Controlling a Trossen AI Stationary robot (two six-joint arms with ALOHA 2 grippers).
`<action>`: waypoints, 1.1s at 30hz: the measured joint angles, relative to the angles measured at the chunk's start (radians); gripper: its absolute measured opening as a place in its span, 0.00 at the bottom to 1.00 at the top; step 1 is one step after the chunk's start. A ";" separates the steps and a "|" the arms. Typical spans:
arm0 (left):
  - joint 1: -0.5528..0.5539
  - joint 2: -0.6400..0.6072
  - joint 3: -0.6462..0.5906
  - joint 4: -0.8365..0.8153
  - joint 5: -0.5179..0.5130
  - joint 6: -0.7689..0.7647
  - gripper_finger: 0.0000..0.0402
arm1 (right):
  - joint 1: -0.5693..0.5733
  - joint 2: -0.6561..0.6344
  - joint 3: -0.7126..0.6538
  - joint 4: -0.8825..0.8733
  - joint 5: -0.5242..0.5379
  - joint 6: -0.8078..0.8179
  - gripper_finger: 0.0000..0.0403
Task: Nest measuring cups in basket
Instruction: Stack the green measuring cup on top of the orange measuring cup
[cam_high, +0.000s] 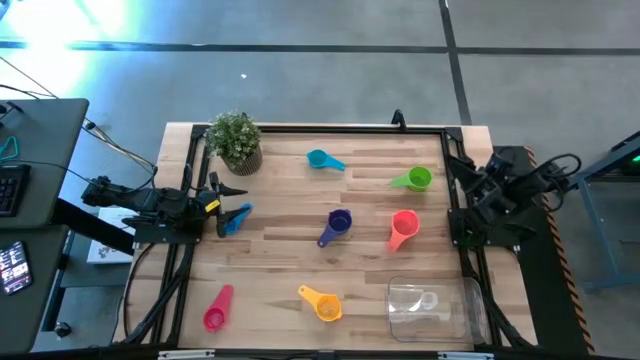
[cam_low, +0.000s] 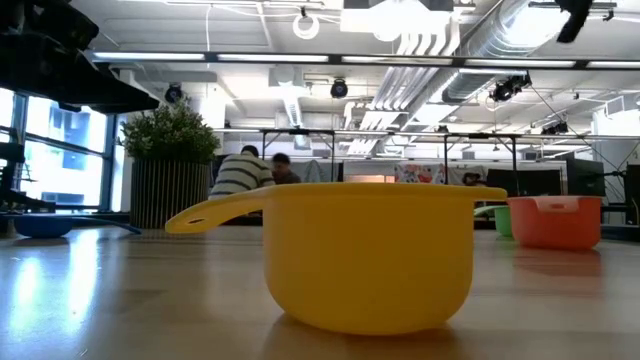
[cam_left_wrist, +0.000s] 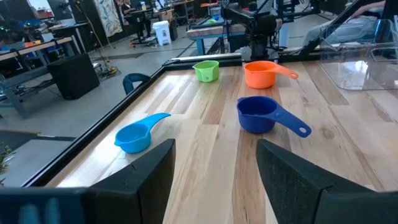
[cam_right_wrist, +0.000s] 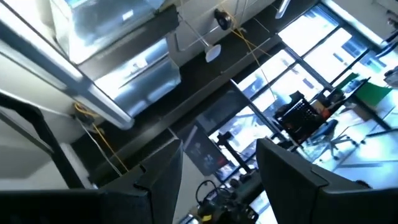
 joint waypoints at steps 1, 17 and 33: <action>0.000 0.000 0.000 0.000 0.000 0.000 0.54 | 0.000 0.036 0.030 -0.008 0.004 -0.014 0.49; 0.000 0.000 0.000 0.000 0.000 0.000 0.54 | 0.000 0.397 0.415 -0.436 0.472 0.386 0.49; 0.000 0.000 0.000 0.000 0.000 0.000 0.54 | 0.000 0.593 0.442 -0.396 0.527 0.688 0.49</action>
